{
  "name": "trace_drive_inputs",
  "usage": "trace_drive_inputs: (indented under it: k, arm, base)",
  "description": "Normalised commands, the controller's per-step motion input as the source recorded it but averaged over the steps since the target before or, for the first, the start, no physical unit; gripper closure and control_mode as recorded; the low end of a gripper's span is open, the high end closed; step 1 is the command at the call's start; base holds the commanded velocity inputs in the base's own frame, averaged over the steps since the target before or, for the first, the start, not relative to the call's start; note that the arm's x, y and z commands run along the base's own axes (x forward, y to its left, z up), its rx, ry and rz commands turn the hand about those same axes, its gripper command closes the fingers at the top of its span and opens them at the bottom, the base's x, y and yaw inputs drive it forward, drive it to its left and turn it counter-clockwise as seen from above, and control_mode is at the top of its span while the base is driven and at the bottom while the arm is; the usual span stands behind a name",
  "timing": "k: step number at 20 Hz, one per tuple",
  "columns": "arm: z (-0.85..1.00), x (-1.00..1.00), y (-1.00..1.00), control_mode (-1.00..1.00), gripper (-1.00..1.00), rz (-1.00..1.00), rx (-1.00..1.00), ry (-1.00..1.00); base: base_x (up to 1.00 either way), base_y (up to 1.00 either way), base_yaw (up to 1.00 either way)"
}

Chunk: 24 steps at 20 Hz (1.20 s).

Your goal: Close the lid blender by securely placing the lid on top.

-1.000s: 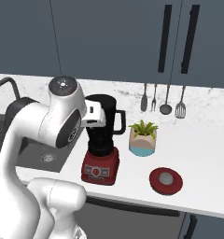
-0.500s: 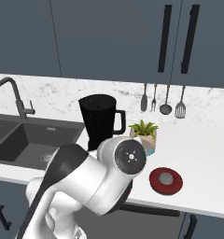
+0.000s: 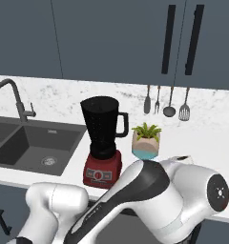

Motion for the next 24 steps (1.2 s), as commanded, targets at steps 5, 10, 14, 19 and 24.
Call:
trace_drive_inputs:
  k: [5, 10, 14, 19, 24]
  arm:
    - [-0.32, 0.21, -0.57, -1.0, -1.0, 0.17, -0.02, -0.03]
    - [-0.1, 0.03, -0.06, -1.0, -1.0, 0.05, 0.0, 0.09]
    - [-0.22, 0.42, -0.01, -1.0, -1.0, 0.01, 0.0, 0.13]
    - [-0.14, 0.28, 0.0, -1.0, -1.0, 0.03, 0.0, 0.18]
    - [-0.19, 0.18, -0.01, -1.0, -1.0, 0.01, 0.0, 0.2]
  base:
    - [0.0, 0.0, 0.0]
    - [0.0, 0.0, 0.0]
    - [0.0, 0.0, 0.0]
    - [0.0, 0.0, 0.0]
    - [0.0, 0.0, 0.0]
